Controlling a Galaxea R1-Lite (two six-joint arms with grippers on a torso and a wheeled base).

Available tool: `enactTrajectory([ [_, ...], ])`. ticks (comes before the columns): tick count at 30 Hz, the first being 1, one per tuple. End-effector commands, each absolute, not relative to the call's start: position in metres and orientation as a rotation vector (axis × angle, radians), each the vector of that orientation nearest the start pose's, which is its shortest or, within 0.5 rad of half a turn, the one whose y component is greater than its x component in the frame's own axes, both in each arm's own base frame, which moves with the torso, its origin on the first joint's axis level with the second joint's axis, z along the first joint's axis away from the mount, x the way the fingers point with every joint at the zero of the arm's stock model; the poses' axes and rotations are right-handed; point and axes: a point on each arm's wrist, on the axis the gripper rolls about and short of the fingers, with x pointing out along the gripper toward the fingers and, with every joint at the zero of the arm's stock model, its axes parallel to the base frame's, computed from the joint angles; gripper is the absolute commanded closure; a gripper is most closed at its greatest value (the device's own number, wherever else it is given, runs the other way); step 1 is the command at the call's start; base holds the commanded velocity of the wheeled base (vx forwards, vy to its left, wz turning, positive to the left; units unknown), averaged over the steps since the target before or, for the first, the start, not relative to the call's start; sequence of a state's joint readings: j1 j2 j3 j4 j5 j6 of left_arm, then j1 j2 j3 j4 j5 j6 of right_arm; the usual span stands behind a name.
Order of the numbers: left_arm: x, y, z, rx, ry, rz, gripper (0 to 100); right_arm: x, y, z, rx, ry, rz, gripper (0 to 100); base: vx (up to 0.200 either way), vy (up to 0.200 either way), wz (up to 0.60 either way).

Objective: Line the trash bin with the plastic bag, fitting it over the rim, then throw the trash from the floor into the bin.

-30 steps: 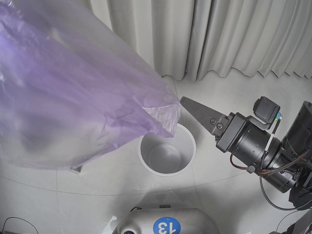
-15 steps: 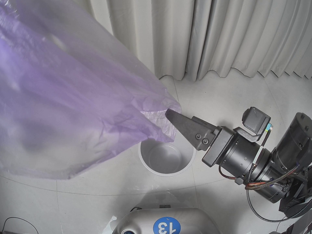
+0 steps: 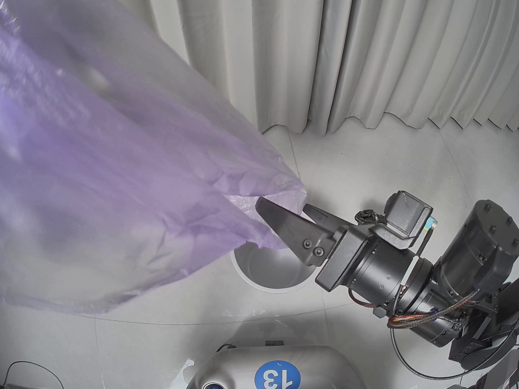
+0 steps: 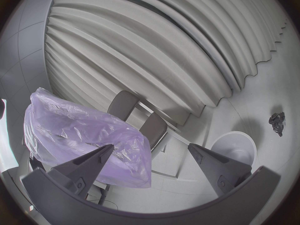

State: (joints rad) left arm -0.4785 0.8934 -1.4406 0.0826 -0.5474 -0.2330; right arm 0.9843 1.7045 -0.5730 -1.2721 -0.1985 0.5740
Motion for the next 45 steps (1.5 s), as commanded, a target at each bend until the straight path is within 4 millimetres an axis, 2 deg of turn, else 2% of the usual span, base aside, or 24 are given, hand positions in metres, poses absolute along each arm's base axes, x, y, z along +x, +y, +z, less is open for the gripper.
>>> enactTrajectory([
  [1, 0.002, -0.014, 0.434, -0.187, -0.371, -1.069, 100, 0.162, 0.236, 0.182, 0.616, 0.117, 0.798, 0, 0.000, 0.000, 0.00],
  [4, 0.001, -0.014, 0.434, -0.186, -0.379, -1.072, 100, 0.161, 0.235, 0.181, 0.611, 0.122, 0.803, 0, 0.000, 0.000, 0.00],
  [5, 0.001, -0.014, 0.435, -0.187, -0.383, -1.073, 100, 0.161, 0.235, 0.181, 0.610, 0.124, 0.804, 100, 0.000, 0.000, 0.00],
  [16, 0.005, -0.016, 0.430, -0.189, -0.362, -1.065, 100, 0.161, 0.242, 0.175, 0.601, 0.151, 0.836, 100, 0.000, 0.000, 0.00],
  [23, 0.005, -0.016, 0.422, -0.182, -0.342, -1.060, 100, 0.162, 0.235, 0.176, 0.591, 0.147, 0.821, 100, 0.000, 0.000, 0.00],
  [26, 0.008, -0.017, 0.414, -0.176, -0.308, -1.029, 100, 0.167, 0.219, 0.185, 0.570, 0.098, 0.783, 100, 0.000, 0.000, 0.00],
  [30, 0.019, -0.018, 0.401, -0.152, -0.223, -0.880, 100, 0.167, 0.186, 0.206, 0.472, 0.083, 0.707, 100, 0.000, 0.000, 0.00],
  [34, 0.029, -0.019, 0.384, -0.073, -0.084, -0.787, 100, 0.156, 0.153, 0.222, 0.358, 0.201, 0.642, 100, 0.000, 0.000, 0.00],
  [36, 0.035, -0.018, 0.369, 0.015, 0.038, -0.728, 100, 0.145, 0.137, 0.231, 0.280, 0.312, 0.617, 100, 0.000, 0.000, 0.00],
  [40, 0.046, -0.017, 0.347, 0.149, 0.224, -0.686, 100, 0.137, 0.123, 0.243, 0.229, 0.414, 0.598, 100, 0.000, 0.000, 0.00],
  [45, 0.066, -0.017, 0.332, 0.319, 0.361, -0.595, 100, 0.146, 0.113, 0.246, 0.180, 0.387, 0.542, 100, 0.000, 0.000, 0.00],
])
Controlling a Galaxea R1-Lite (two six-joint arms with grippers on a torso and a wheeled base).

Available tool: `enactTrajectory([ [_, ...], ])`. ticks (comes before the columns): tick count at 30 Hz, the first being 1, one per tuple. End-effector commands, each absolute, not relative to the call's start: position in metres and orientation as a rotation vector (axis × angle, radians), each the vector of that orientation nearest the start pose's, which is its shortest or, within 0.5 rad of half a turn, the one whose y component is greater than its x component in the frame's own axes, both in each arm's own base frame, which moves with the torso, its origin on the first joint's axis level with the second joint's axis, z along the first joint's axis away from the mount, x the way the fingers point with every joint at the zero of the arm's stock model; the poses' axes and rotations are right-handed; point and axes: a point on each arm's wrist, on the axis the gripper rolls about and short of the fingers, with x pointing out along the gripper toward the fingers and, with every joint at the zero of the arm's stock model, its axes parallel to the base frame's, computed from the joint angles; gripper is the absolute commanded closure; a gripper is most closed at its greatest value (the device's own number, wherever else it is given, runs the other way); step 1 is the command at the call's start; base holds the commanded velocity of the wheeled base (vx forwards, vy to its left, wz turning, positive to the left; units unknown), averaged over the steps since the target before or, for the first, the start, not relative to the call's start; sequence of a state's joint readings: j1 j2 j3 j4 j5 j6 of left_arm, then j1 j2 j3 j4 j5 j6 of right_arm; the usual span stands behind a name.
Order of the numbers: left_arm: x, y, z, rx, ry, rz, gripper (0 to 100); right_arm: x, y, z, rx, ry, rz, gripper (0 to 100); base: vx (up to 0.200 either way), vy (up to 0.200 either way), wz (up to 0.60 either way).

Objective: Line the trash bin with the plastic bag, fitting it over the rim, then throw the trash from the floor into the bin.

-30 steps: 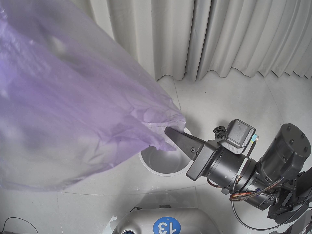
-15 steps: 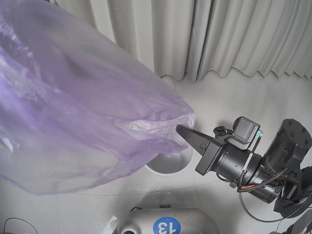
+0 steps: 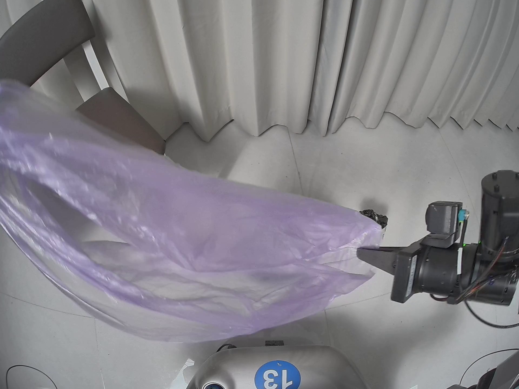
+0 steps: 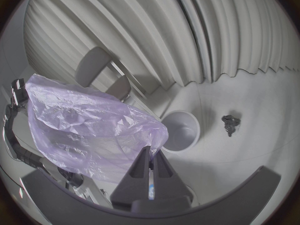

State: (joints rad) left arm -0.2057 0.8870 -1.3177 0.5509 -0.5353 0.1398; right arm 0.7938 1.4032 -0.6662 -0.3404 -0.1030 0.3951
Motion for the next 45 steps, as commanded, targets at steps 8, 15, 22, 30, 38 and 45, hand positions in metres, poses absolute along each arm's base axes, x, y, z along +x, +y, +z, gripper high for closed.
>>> enactTrajectory([
  [8, 0.105, -0.038, 0.318, 0.409, 0.484, -0.623, 100, 0.159, 0.104, 0.242, 0.157, 0.397, 0.471, 100, 0.000, 0.000, 0.00],
  [15, 0.140, -0.065, 0.304, 0.363, 0.545, -0.699, 100, 0.182, 0.106, 0.240, 0.147, 0.425, 0.475, 100, 0.000, 0.000, 0.00],
  [22, 0.166, -0.094, 0.288, 0.312, 0.556, -0.747, 100, 0.200, 0.116, 0.235, 0.141, 0.455, 0.470, 100, 0.000, 0.000, 0.00],
  [30, 0.202, -0.114, 0.270, 0.273, 0.595, -0.736, 100, 0.240, 0.114, 0.219, 0.171, 0.516, 0.440, 100, 0.000, 0.000, 0.00],
  [38, 0.223, -0.135, 0.257, 0.263, 0.594, -0.763, 100, 0.258, 0.119, 0.195, 0.179, 0.565, 0.469, 100, 0.000, 0.000, 0.00],
  [45, 0.238, -0.170, 0.241, 0.176, 0.605, -0.800, 100, 0.281, 0.131, 0.170, 0.183, 0.587, 0.491, 100, 0.000, 0.000, 0.00],
])
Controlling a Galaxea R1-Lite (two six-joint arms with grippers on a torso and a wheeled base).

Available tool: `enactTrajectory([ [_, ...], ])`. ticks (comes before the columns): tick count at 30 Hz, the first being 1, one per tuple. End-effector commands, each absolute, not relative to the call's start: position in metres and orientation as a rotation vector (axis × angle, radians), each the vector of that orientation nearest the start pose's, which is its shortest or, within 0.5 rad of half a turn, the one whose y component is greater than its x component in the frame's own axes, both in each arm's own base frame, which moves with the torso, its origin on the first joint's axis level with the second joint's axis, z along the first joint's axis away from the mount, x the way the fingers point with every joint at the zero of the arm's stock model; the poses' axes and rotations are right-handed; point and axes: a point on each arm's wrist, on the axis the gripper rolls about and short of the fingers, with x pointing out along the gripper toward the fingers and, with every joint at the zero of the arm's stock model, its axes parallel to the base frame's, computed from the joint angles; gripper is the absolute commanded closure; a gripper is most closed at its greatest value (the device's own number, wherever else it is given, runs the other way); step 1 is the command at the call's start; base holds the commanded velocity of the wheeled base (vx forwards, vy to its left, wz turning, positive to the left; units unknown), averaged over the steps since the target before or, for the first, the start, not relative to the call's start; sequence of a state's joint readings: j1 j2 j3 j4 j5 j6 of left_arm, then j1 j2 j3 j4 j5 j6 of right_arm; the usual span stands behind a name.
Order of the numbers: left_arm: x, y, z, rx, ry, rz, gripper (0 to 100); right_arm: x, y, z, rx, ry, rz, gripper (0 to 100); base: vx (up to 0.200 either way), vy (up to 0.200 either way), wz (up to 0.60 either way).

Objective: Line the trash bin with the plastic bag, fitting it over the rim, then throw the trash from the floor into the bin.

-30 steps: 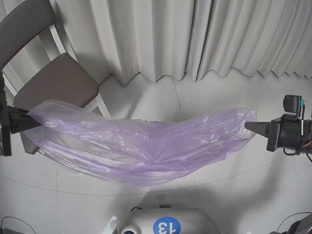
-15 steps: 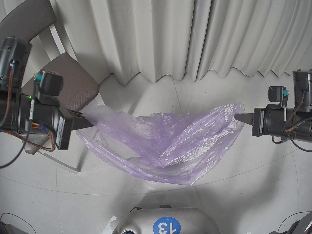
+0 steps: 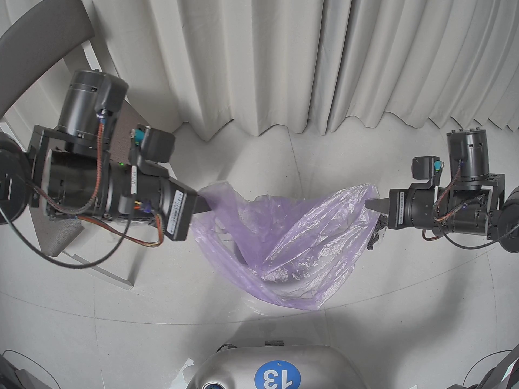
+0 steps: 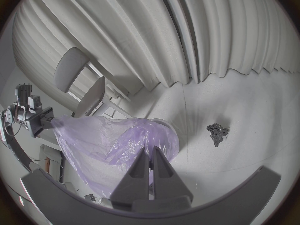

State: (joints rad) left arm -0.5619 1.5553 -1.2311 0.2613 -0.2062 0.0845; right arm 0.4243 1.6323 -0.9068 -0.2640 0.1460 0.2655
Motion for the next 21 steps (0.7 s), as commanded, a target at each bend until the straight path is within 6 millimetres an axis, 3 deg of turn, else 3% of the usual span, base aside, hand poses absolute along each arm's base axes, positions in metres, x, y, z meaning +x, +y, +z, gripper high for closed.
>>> enactTrajectory([
  [1, 0.242, -0.173, 0.237, 0.171, 0.605, -0.800, 100, 0.285, 0.132, 0.167, 0.187, 0.581, 0.493, 100, 0.000, 0.000, 0.00],
  [12, 0.269, -0.192, 0.213, 0.167, 0.626, -0.807, 100, 0.316, 0.138, 0.141, 0.244, 0.641, 0.536, 100, 0.000, 0.000, 0.00],
  [16, 0.282, -0.201, 0.204, 0.160, 0.596, -0.808, 100, 0.328, 0.120, 0.132, 0.262, 0.652, 0.479, 100, 0.000, 0.000, 0.00],
  [21, 0.292, -0.207, 0.206, 0.116, 0.574, -0.805, 100, 0.343, 0.094, 0.118, 0.299, 0.675, 0.426, 100, 0.000, 0.000, 0.00],
])
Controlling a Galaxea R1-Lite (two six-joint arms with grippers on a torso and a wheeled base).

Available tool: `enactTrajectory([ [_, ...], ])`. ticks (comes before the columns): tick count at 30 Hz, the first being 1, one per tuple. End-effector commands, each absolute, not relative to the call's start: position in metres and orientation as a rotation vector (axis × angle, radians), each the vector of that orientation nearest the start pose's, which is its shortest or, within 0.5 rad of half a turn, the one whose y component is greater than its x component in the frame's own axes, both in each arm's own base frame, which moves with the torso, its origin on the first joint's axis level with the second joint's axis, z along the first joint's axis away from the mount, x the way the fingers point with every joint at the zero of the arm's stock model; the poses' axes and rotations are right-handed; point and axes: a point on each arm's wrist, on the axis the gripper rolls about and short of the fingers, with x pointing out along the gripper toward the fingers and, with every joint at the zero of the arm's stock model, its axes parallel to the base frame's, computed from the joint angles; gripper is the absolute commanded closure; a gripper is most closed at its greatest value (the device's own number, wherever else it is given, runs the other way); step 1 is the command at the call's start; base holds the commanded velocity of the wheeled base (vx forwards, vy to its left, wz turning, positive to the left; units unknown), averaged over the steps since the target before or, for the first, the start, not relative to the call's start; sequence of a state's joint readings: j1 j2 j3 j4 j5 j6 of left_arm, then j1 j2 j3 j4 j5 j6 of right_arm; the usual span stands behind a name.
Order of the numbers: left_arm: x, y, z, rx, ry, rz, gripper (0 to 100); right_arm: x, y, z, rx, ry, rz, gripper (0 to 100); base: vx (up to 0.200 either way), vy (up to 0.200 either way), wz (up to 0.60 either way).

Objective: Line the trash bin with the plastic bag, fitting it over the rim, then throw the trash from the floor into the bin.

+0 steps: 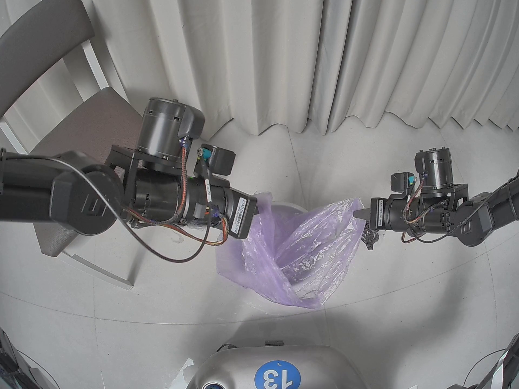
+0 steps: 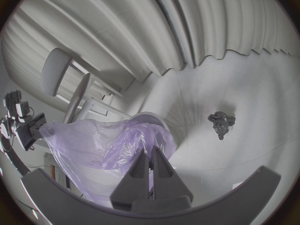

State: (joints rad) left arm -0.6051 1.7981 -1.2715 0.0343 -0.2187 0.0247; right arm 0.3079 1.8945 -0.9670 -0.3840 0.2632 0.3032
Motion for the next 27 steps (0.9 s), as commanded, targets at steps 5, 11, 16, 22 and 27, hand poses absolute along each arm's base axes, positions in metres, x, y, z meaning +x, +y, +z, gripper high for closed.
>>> enactTrajectory([
  [5, 0.299, -0.216, 0.206, 0.066, 0.583, -0.835, 100, 0.344, 0.078, 0.114, 0.331, 0.692, 0.405, 100, 0.000, 0.000, 0.00],
  [11, 0.309, -0.230, 0.206, 0.032, 0.560, -0.841, 100, 0.329, 0.075, 0.112, 0.336, 0.694, 0.404, 100, 0.000, 0.000, 0.00],
  [16, 0.313, -0.243, 0.207, 0.030, 0.546, -0.863, 100, 0.316, 0.072, 0.121, 0.335, 0.643, 0.415, 100, 0.000, 0.000, 0.00],
  [22, 0.319, -0.248, 0.197, 0.031, 0.569, -0.861, 100, 0.297, 0.073, 0.126, 0.324, 0.641, 0.428, 100, 0.000, 0.000, 0.00],
  [27, 0.326, -0.239, 0.188, 0.021, 0.600, -0.828, 100, 0.291, 0.080, 0.125, 0.314, 0.652, 0.453, 100, 0.000, 0.000, 0.00],
])
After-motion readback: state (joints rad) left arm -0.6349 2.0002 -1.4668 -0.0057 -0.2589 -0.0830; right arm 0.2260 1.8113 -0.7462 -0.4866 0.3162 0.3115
